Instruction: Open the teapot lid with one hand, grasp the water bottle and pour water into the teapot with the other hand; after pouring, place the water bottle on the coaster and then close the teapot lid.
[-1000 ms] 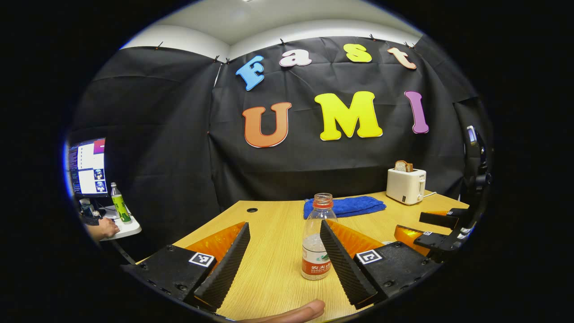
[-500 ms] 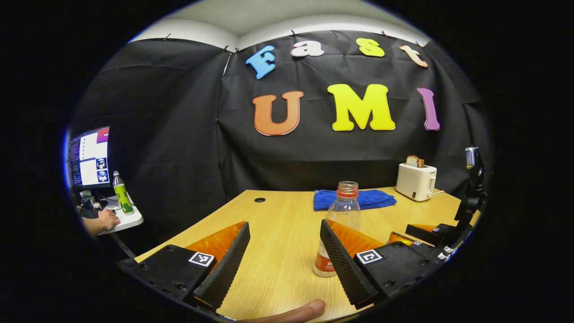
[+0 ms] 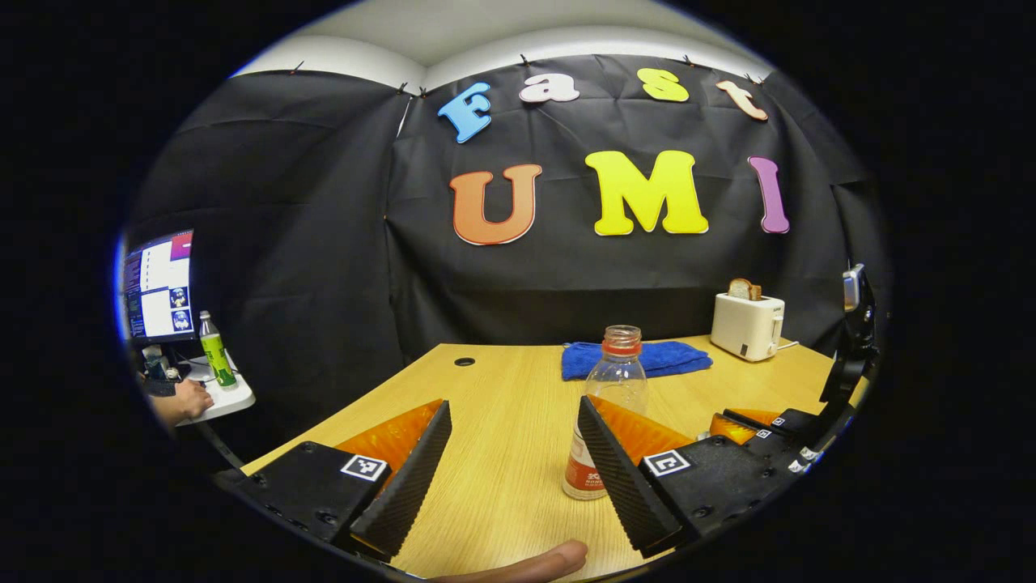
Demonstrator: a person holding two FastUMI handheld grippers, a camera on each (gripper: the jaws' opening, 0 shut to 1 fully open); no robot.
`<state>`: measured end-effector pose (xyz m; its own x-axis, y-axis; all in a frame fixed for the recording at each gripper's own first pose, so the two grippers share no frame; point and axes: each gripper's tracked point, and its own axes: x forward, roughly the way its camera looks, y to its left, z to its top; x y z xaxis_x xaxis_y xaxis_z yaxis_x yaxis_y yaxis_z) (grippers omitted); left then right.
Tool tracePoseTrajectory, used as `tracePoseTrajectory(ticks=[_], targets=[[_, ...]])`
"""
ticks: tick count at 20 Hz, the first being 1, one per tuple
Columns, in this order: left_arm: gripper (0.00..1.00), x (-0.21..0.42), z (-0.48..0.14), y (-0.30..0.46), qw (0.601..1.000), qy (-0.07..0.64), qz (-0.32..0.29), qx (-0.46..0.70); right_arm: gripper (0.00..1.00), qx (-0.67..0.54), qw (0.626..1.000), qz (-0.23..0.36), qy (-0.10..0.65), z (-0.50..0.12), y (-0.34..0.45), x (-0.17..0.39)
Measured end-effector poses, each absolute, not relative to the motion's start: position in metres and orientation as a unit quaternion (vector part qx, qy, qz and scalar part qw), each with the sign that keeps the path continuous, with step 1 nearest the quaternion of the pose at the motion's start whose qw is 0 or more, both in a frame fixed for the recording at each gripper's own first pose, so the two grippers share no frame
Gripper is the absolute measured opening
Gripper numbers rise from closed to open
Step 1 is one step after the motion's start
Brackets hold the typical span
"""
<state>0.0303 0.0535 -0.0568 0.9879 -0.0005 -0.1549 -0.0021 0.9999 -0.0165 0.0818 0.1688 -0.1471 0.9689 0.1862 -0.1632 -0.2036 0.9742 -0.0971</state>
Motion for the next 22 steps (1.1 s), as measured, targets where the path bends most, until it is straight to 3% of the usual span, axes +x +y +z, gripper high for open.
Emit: tracePoseTrajectory(ticks=[3,17,22], targets=[[0.99,0.032,-0.057,0.048,0.997,0.073,-0.019,-0.028,0.02,-0.042,0.990,0.108,0.084,-0.149,0.164,0.083],[0.99,0.025,-0.072,0.025,0.996,0.063,-0.057,-0.037,0.02,-0.018,0.990,0.127,0.054,-0.102,0.162,0.073],[0.99,0.021,-0.089,0.010,0.994,0.071,-0.077,-0.030,0.01,-0.021,0.995,0.092,0.022,-0.069,0.134,0.055]])
